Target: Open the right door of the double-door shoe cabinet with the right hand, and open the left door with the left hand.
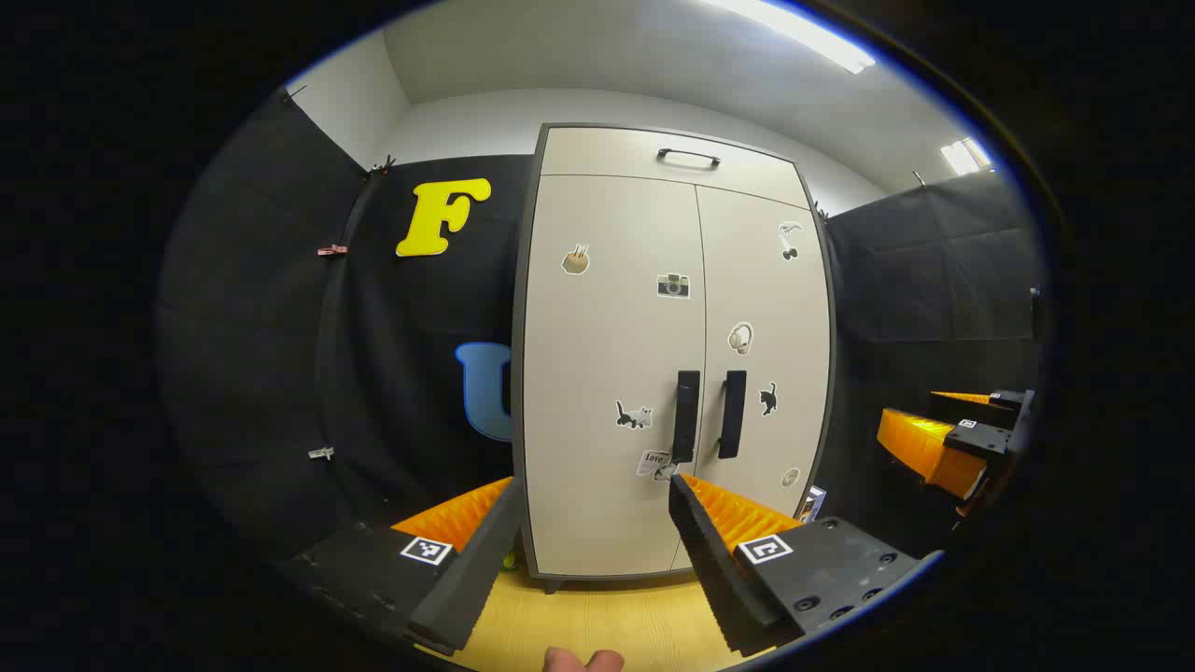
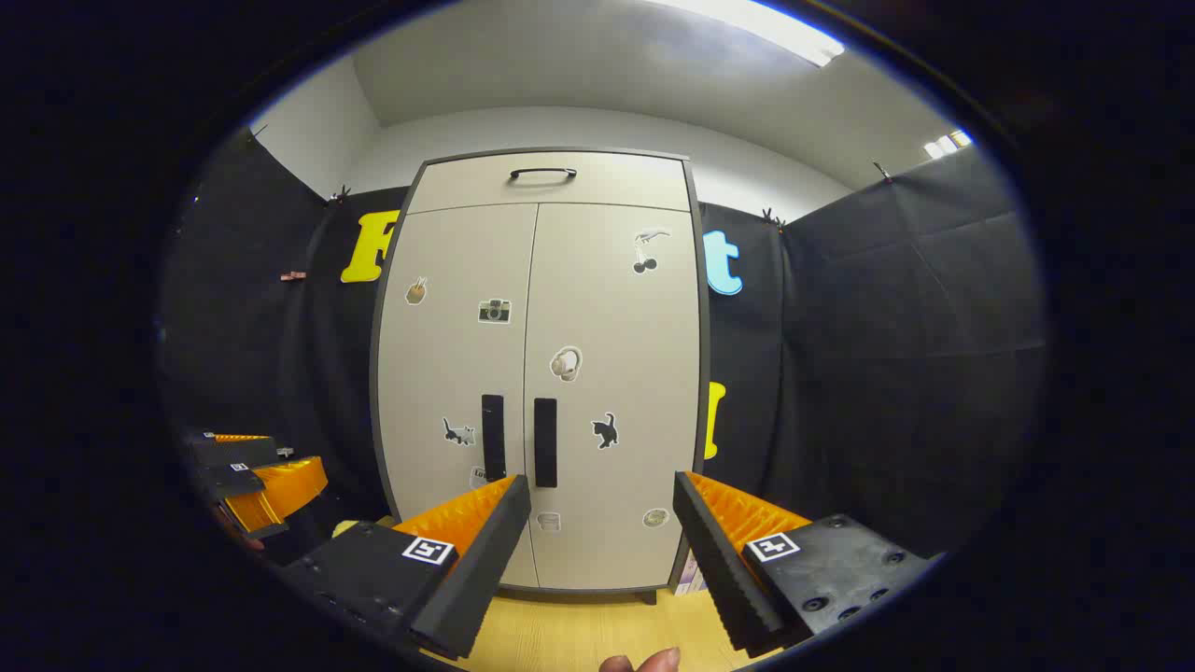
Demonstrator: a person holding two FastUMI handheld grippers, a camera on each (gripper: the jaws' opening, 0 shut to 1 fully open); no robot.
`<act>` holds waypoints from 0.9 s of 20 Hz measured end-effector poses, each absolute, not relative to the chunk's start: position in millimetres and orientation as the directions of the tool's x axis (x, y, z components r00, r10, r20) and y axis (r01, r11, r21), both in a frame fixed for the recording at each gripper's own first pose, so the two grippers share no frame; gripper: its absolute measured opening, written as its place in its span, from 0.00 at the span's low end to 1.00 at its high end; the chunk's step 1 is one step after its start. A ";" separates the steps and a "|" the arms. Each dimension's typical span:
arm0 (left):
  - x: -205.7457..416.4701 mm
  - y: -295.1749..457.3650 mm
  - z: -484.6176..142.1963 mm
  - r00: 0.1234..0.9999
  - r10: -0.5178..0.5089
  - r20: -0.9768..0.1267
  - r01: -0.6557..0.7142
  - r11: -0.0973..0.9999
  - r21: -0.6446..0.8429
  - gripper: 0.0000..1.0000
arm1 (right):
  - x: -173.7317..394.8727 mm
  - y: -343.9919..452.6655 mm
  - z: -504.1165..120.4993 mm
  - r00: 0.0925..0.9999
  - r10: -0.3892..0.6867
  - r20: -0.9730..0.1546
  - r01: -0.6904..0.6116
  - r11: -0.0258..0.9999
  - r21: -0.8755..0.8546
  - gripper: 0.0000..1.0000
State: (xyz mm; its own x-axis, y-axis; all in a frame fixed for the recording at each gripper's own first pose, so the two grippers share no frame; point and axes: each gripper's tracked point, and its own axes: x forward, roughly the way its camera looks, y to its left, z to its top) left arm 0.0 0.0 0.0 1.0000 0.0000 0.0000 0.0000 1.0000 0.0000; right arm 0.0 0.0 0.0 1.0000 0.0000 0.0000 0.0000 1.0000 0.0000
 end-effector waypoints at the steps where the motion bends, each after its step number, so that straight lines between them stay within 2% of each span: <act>1: 0.1 0.7 -0.6 1.000 0.001 -0.001 -0.001 1.000 0.003 0.95 | 0.1 -1.2 0.4 1.000 0.000 0.001 0.000 1.000 0.004 0.98; 18: -2.2 8.9 3.1 1.000 0.027 0.004 -0.027 0.999 0.019 0.95 | -0.3 1.6 -0.1 1.000 0.013 -0.004 -0.013 1.000 -0.008 0.98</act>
